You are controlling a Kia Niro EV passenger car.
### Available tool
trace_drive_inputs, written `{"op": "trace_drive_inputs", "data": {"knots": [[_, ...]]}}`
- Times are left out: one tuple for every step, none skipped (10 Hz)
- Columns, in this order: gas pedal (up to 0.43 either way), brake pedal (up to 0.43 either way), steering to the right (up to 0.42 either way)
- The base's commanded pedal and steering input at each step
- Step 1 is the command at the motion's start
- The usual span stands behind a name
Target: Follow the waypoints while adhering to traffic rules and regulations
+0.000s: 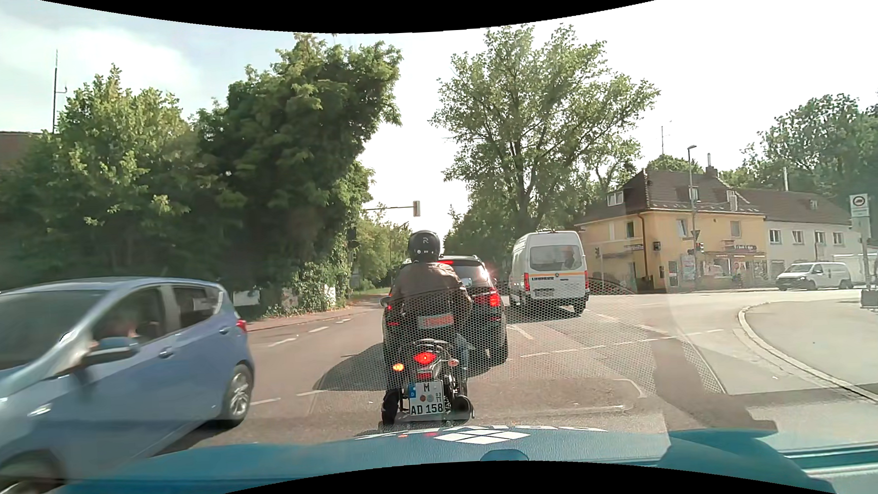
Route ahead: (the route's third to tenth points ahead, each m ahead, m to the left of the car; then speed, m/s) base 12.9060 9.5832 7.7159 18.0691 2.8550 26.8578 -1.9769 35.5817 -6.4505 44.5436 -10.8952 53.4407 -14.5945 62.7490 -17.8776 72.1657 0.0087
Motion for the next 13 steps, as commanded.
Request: {"op": "trace_drive_inputs", "data": {"knots": [[0.0, 0.299, -0.039], [0.0, 0.299, -0.039], [0.0, 0.299, -0.039], [0.0, 0.299, -0.039], [0.0, 0.299, -0.039], [0.0, 0.299, -0.039], [0.0, 0.299, -0.039], [0.0, 0.299, -0.039], [0.0, 0.299, -0.039], [0.0, 0.299, -0.039], [0.0, 0.299, -0.039], [0.0, 0.299, -0.039], [0.0, 0.299, -0.039]]}}
